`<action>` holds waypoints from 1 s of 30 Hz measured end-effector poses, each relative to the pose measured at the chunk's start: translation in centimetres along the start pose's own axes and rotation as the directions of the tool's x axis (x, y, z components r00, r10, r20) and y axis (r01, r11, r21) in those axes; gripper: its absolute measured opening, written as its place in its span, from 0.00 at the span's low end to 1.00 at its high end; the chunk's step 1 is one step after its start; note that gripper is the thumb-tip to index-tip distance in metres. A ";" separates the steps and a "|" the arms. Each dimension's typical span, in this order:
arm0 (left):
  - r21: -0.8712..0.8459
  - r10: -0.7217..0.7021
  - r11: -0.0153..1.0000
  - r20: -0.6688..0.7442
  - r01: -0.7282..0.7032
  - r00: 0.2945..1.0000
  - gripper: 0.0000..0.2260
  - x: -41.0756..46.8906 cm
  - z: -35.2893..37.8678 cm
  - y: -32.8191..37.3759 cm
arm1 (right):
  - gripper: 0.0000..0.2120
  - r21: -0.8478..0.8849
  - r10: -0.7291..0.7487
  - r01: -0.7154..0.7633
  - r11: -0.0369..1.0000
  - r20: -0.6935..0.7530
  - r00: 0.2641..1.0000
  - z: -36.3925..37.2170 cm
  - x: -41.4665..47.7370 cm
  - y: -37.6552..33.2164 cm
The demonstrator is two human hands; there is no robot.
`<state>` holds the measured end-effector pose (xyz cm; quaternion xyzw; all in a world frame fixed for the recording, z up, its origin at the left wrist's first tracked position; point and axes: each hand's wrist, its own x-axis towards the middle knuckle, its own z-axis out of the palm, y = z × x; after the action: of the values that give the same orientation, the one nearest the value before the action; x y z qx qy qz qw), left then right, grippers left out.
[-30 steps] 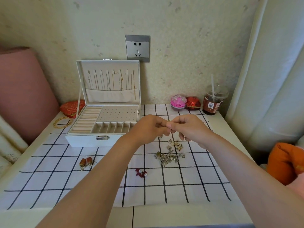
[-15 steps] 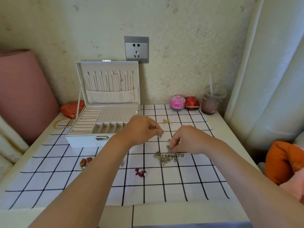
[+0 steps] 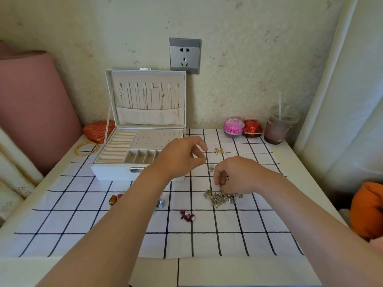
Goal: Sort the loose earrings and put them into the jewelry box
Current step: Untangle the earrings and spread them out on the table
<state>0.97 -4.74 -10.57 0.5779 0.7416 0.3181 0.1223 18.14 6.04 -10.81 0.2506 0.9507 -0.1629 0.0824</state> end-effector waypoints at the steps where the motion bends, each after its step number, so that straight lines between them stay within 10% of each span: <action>1: -0.005 -0.002 1.000 0.009 0.002 1.000 0.08 0.0 0.0 -0.2 | 0.09 0.024 0.003 -0.003 1.000 -0.003 1.000 0.1 0.2 -0.1; 10: -0.001 0.082 0.997 -0.139 -0.083 0.987 0.03 -0.1 0.1 -1.5 | 0.12 0.365 0.049 0.034 0.930 -0.214 0.976 0.3 2.5 0.6; 23: -0.097 0.018 0.995 -0.163 -0.034 0.986 0.04 -0.1 0.1 -1.5 | 0.14 0.258 0.030 0.064 0.964 -0.344 0.939 1.8 5.2 0.5; 30: -0.258 -0.033 0.966 -0.155 -0.009 0.987 0.04 -0.1 0.3 -0.1 | 0.15 0.564 0.088 0.168 0.809 -0.398 0.913 -2.4 2.4 0.5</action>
<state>1.06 -4.74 -10.83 0.5255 0.7047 0.4558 0.1393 16.13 8.36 -9.24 0.2712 0.8546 -0.3944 -0.2012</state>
